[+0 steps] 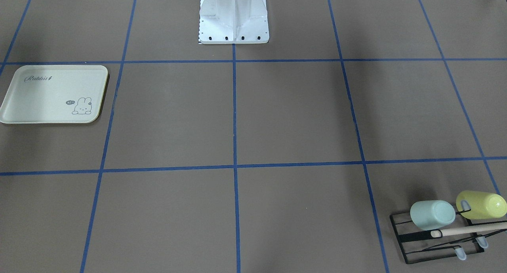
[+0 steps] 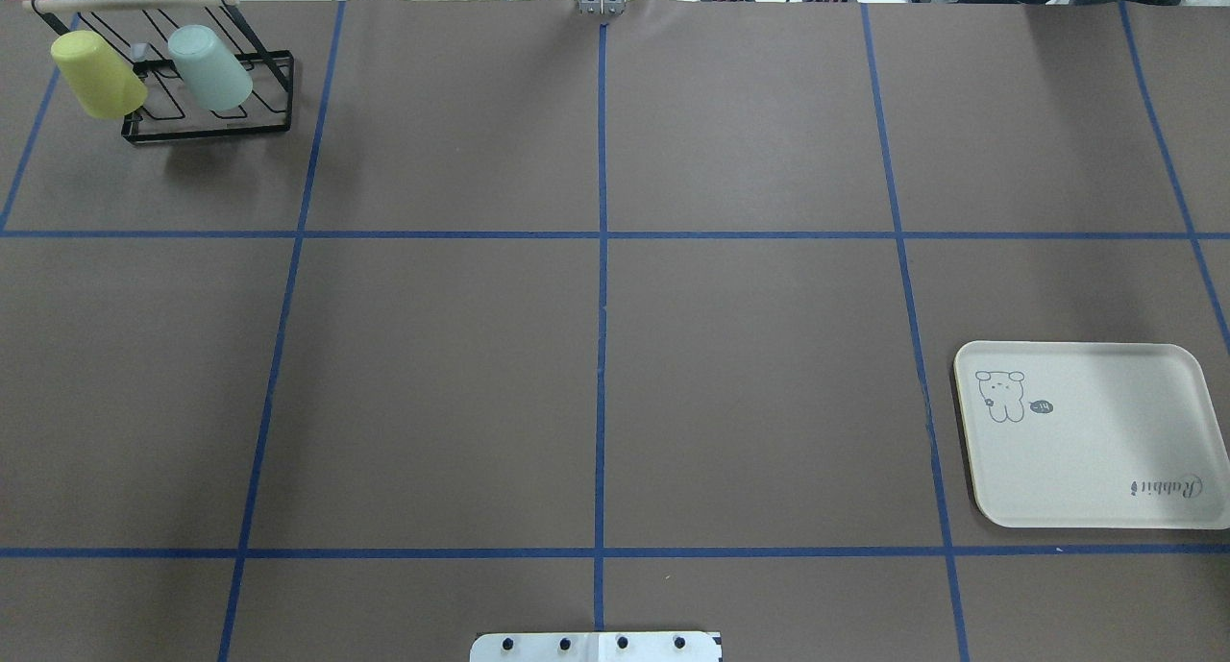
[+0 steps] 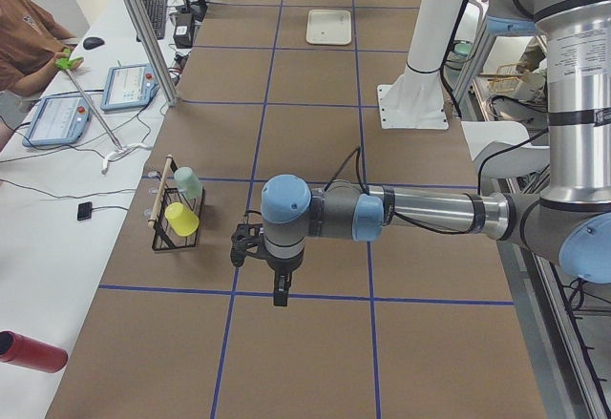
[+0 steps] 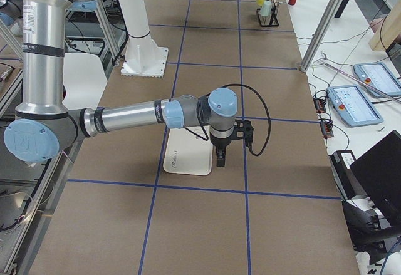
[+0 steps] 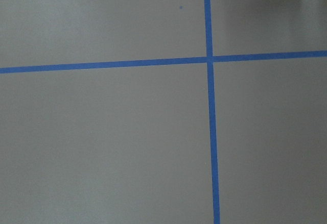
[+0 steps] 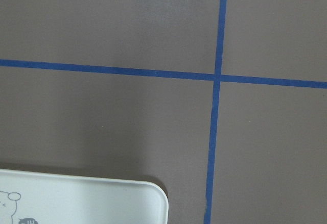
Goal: Left arm grabs green cup and hands to right arm on tray
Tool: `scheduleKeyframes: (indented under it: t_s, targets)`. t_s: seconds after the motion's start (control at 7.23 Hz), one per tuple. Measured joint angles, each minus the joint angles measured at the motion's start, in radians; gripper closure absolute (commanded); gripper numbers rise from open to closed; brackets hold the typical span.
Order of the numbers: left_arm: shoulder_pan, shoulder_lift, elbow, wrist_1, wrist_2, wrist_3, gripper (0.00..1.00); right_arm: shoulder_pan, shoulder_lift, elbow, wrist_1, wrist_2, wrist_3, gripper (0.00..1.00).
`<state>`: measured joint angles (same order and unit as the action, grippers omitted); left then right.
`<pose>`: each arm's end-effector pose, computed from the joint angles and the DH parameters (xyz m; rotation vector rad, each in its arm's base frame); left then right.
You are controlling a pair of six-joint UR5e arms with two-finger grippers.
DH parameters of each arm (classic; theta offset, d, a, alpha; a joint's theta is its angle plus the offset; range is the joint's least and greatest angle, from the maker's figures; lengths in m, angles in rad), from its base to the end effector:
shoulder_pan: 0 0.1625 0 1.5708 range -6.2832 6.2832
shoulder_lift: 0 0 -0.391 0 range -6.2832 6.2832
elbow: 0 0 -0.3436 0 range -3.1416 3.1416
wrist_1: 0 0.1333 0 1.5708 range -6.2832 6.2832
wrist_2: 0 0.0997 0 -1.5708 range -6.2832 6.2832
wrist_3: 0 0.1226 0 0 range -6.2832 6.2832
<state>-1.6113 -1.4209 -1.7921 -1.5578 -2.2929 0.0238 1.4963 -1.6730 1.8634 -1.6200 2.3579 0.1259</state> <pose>-0.0680 -0.3868 0.6106 0.0790 0.7197 0.0051 0.0159 -0.4107 0.5581 0.0545 -0.7951 -0.0069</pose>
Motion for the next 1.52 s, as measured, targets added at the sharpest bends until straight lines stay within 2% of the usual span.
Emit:
scheduleKeyframes:
  t_s: [1.11,1.25,1.52]
  targets:
    - [0.000,0.068,-0.072,-0.023,-0.071,-0.009,0.00,0.006,-0.016,0.002,0.012,0.016,-0.003,0.00]
    - [0.008,0.068,-0.077,-0.041,-0.105,-0.044,0.00,0.005,-0.016,0.001,0.013,0.017,-0.003,0.00]
    - [0.103,0.021,-0.083,-0.114,-0.107,-0.210,0.01,0.003,-0.017,0.001,0.014,0.018,-0.003,0.00]
